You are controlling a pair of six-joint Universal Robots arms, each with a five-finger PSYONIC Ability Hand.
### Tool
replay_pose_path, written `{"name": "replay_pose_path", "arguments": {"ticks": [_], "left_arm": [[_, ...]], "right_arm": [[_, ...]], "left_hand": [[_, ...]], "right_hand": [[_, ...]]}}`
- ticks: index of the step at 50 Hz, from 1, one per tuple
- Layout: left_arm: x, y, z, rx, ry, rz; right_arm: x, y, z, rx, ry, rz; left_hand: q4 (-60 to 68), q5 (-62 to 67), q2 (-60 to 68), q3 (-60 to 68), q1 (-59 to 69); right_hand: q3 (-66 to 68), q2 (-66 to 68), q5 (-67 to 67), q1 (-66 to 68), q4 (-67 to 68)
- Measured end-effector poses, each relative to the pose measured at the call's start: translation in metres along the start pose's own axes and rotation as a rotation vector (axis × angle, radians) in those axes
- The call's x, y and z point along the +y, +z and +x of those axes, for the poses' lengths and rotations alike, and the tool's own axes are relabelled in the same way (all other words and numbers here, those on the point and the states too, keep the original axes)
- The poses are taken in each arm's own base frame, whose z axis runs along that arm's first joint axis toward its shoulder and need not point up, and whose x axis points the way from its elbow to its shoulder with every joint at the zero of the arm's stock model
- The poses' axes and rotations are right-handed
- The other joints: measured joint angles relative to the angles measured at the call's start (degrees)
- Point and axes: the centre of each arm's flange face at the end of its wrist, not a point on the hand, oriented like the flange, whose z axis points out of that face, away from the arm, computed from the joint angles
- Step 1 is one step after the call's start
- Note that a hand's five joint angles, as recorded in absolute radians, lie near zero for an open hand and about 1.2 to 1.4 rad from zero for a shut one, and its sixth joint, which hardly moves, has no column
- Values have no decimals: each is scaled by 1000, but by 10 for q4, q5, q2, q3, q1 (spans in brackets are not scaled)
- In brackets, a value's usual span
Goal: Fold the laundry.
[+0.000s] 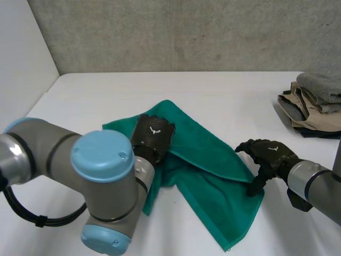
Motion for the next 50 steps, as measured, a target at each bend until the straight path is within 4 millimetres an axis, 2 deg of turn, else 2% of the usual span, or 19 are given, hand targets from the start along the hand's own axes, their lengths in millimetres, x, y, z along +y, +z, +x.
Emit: {"name": "replay_pose_path", "arguments": {"ticks": [2,4,7,10,11,14,17,35,45,50], "left_arm": [[-10,-5,-8,-14,-10,17],[-10,-5,-8,-14,-10,17],[-22,-13,-21,-36,-27,35],[-25,-17,-28,-49,-35,39],[-26,-18,-31,-55,-38,39],[-25,-19,-40,-75,-51,36],[-24,-18,-47,-93,-64,30],[-16,-1,-80,-180,-103,13],[-12,16,-106,-229,-111,15],[-12,21,-112,-235,-114,23]], "right_arm": [[4,7,1,2,22,3],[4,7,1,2,22,3],[11,23,4,7,69,8],[14,29,5,9,86,4],[16,34,4,9,92,2],[17,39,1,9,89,-1],[17,41,-3,7,82,-1],[16,34,-40,-68,32,7],[16,30,-59,-98,2,15],[17,29,-68,-109,-15,22]], "left_hand": [[0,0,0,0,0],[0,0,0,0,0],[0,0,0,0,0],[0,0,0,0,0],[0,0,0,0,0],[0,0,0,0,0],[0,0,0,0,0],[0,0,0,0,0],[0,0,0,0,0],[2,0,0,0,0]], "right_hand": [[0,0,0,0,0],[0,0,0,0,0],[0,0,0,0,0],[0,0,0,0,0],[123,117,106,98,112],[187,185,164,150,176],[194,190,169,155,182],[197,195,172,156,186],[197,195,172,156,186],[203,200,179,163,191]]}}
